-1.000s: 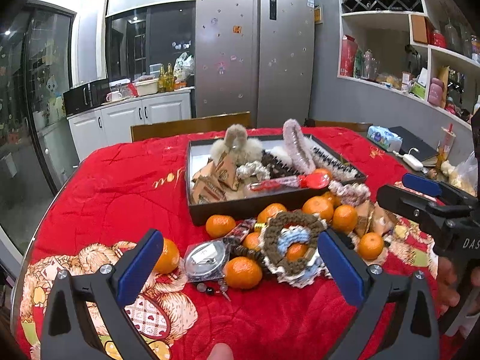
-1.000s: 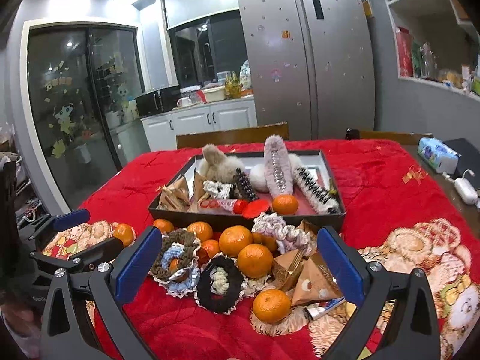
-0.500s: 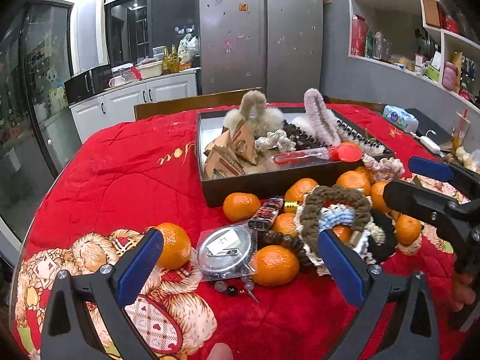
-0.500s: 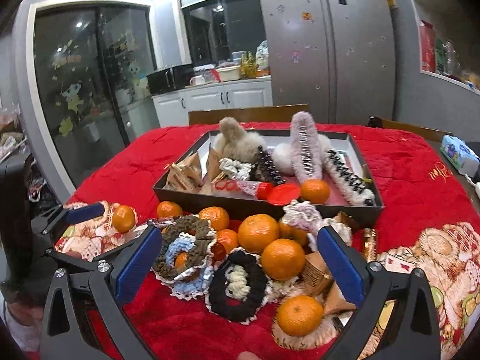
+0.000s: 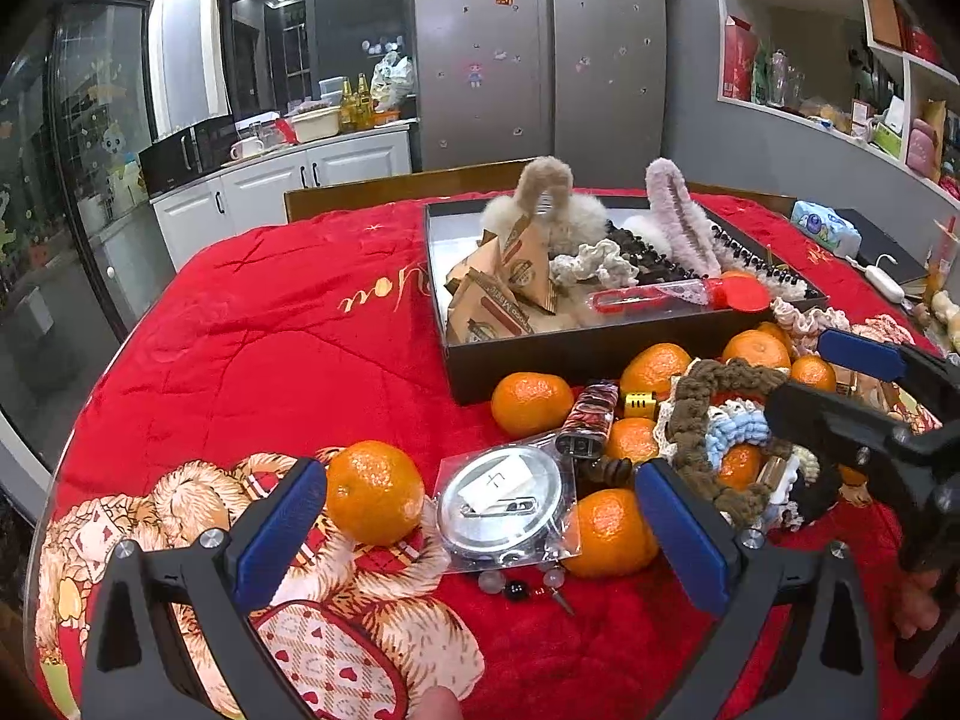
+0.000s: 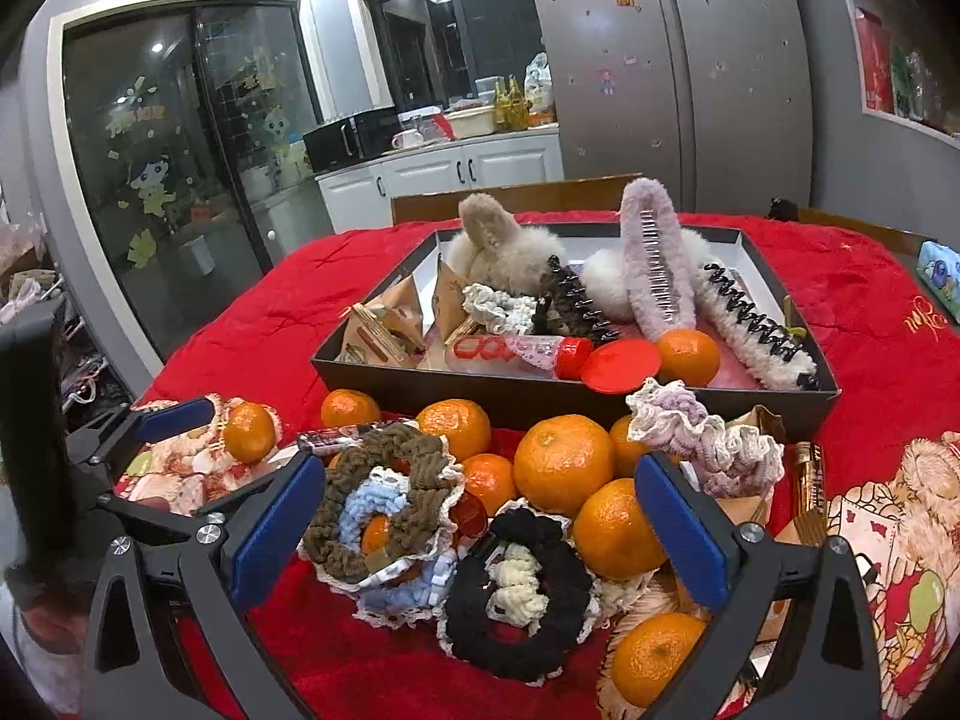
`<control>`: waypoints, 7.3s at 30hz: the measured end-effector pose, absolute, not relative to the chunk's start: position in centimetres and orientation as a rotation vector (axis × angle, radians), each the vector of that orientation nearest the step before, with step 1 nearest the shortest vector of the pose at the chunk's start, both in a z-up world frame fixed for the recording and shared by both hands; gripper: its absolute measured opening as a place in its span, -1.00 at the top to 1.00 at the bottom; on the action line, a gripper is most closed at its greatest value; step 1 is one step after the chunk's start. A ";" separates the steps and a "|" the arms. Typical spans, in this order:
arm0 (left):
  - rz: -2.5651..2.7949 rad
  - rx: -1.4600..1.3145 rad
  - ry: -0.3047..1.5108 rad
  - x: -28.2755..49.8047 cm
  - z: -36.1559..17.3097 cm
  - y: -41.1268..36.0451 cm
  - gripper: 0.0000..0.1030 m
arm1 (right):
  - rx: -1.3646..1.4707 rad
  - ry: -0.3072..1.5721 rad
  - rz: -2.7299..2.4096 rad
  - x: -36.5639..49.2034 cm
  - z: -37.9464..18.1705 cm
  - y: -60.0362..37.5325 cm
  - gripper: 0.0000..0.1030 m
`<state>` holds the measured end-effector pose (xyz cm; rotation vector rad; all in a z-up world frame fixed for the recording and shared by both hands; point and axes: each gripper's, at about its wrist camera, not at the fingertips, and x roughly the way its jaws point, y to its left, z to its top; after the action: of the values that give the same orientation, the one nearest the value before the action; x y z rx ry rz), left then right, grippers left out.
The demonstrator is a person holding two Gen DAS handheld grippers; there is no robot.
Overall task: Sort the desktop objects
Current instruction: 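Withdraw both open grippers from the tray back toward the pile, then close the right gripper on the brown crocheted scrunchie while the left gripper grasps an orange, then lift the brown scrunchie with the right gripper while the left gripper lifts the orange, then carry the brown scrunchie and the orange in both grippers over the black tray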
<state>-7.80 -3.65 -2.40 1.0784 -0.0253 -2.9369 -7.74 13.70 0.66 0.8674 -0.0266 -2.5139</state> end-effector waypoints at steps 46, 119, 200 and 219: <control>-3.170 1.055 0.015 -4.7 -0.8 -2.8 0.99 | 0.956 -0.146 -2.376 -6.8 -0.2 14.0 0.63; -2.842 1.221 0.324 -8.0 -3.6 -9.8 0.19 | 0.844 -0.135 -2.358 -5.9 0.0 14.6 0.29; -3.118 1.013 0.213 -1.9 0.9 -5.1 0.22 | 0.684 -0.294 -2.424 -4.4 5.6 20.2 0.80; -3.136 1.074 0.249 -4.4 3.1 -3.6 0.22 | 0.667 -0.337 -2.430 -4.6 7.0 21.1 0.80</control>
<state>-4.41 -3.56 3.13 1.0742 0.2494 -3.1364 -4.58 21.06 6.98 0.6667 -0.3374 -2.4304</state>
